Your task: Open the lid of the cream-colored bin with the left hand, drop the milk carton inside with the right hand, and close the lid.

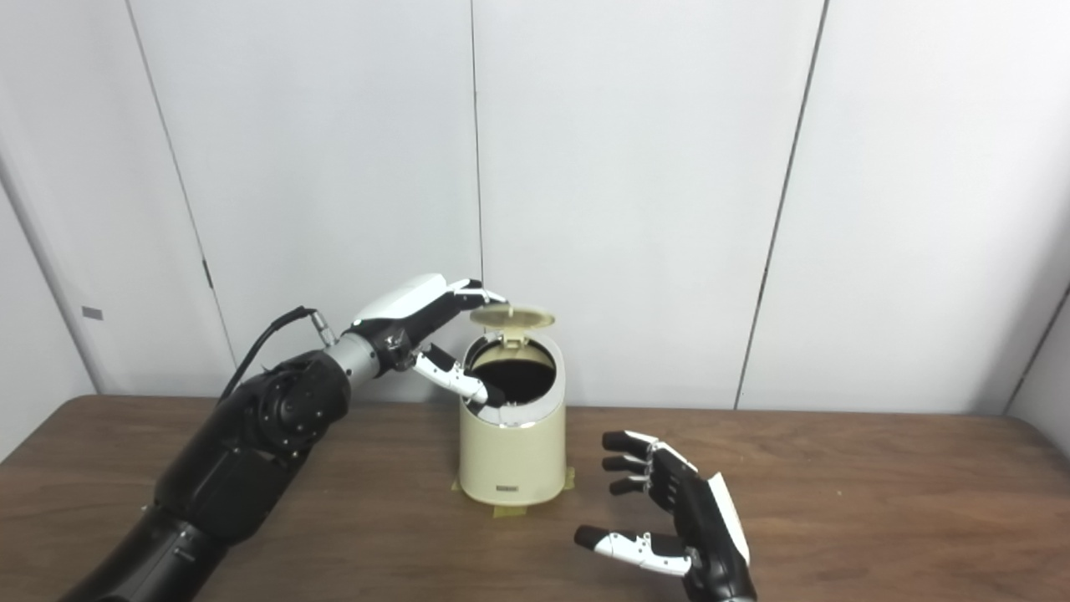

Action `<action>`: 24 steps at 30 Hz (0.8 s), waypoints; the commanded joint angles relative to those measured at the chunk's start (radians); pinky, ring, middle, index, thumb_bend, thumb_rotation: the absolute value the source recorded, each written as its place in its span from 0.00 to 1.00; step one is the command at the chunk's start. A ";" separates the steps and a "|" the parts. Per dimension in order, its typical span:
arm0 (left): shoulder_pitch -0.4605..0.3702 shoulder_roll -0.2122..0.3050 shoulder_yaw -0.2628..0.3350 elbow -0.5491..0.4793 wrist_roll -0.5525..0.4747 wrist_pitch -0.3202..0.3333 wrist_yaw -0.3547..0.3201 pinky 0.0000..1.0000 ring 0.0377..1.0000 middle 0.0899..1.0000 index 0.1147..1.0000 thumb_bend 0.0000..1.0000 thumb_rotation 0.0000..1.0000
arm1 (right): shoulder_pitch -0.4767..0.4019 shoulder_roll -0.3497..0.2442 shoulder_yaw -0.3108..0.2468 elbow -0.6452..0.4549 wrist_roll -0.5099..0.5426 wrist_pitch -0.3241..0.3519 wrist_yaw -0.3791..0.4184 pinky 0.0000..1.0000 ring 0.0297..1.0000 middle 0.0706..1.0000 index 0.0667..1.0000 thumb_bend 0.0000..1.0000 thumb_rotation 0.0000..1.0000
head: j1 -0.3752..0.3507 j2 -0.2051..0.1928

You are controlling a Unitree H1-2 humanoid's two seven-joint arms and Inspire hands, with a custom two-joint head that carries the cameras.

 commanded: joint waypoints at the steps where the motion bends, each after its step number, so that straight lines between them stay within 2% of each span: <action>1: -0.066 0.027 0.001 -0.027 0.009 -0.034 -0.003 1.00 1.00 0.82 0.77 0.97 0.32 | -0.039 0.004 0.005 -0.016 0.008 -0.020 0.000 0.59 0.69 0.73 0.66 0.78 0.20 | -0.001 0.000; 9: -0.051 0.052 -0.011 -0.048 0.039 -0.091 -0.010 1.00 1.00 0.81 0.77 0.97 0.32 | -0.037 0.008 0.022 -0.009 -0.005 0.004 0.001 0.55 0.66 0.73 0.67 0.80 0.25 | -0.006 0.003; 13: -0.041 0.068 -0.021 -0.074 0.057 -0.119 -0.015 1.00 1.00 0.81 0.78 0.97 0.34 | -0.037 0.011 0.025 -0.009 -0.001 0.011 0.004 0.55 0.66 0.72 0.68 0.80 0.24 | -0.007 0.005; 19: -0.019 0.089 -0.037 -0.110 0.087 -0.203 0.001 1.00 1.00 0.80 0.76 0.95 0.32 | -0.040 0.012 0.026 -0.016 -0.011 0.020 -0.002 0.55 0.67 0.72 0.67 0.79 0.23 | -0.011 0.009; 24: 0.003 0.089 -0.038 -0.137 0.112 -0.223 -0.002 1.00 1.00 0.80 0.76 0.95 0.32 | -0.041 0.014 0.027 -0.023 -0.014 0.029 -0.002 0.55 0.67 0.73 0.68 0.79 0.23 | -0.012 0.013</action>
